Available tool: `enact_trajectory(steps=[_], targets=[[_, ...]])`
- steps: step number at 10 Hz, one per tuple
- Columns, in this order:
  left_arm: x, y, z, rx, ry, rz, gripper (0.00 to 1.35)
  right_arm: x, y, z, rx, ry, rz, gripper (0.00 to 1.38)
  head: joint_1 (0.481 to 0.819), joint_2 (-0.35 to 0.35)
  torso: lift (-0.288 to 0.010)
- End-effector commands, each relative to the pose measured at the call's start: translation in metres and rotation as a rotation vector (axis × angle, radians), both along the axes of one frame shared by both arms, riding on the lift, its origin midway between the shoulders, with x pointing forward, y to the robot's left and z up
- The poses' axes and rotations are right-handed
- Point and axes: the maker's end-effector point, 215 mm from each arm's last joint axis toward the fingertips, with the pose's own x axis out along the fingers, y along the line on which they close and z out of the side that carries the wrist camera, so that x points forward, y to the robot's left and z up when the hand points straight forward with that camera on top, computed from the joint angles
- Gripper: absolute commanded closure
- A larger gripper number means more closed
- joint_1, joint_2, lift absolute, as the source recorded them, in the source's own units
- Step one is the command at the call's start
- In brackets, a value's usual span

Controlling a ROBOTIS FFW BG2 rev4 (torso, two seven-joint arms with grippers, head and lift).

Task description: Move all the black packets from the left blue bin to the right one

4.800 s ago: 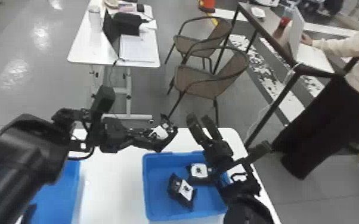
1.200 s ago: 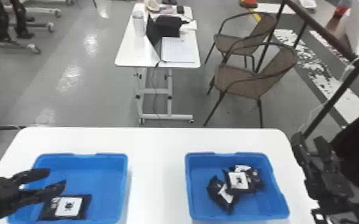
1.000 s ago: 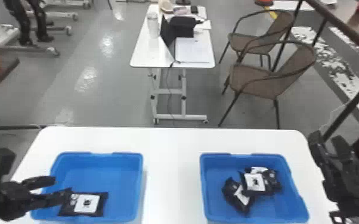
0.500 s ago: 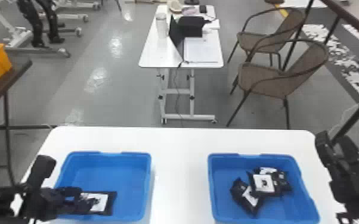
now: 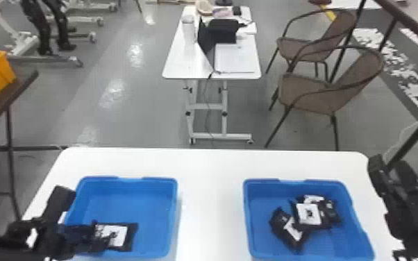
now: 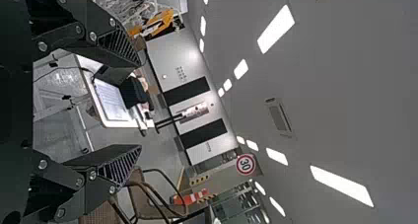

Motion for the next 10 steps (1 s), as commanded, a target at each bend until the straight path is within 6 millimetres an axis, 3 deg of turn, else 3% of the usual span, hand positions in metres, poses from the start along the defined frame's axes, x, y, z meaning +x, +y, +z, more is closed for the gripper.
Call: enact_trajectory(steps=[1,2,3,4,8,9,10], targets=[[0.005,-0.014,-0.011,-0.024,0.014,-0.029,0.49,0.001,0.0,0.0,0.005,-0.001,-0.001,0.47,0.695,0.022,0.0],[0.003,-0.018,-0.019,-0.029,0.033,-0.035,0.51,0.0,0.0,-0.001,0.006,0.0,-0.001,0.47,0.695,0.017,0.0],[0.003,-0.019,-0.023,-0.033,0.04,-0.035,0.7,0.0,-0.001,-0.002,0.012,0.003,-0.001,0.47,0.695,0.004,0.0],[0.006,-0.022,-0.02,-0.045,0.019,-0.045,1.15,-0.001,-0.001,-0.002,0.015,0.003,-0.001,0.47,0.695,-0.001,0.0],[0.025,-0.05,0.008,-0.138,-0.053,-0.103,1.21,0.002,0.005,-0.008,0.035,0.015,0.012,0.47,0.695,-0.026,0.0],[0.032,-0.058,0.022,-0.174,-0.094,-0.106,1.21,0.002,0.006,-0.009,0.038,0.013,0.017,0.47,0.695,-0.033,0.0],[0.041,-0.071,0.05,-0.224,-0.168,-0.107,1.21,0.003,0.008,-0.008,0.037,0.013,0.02,0.47,0.695,-0.036,0.0]])
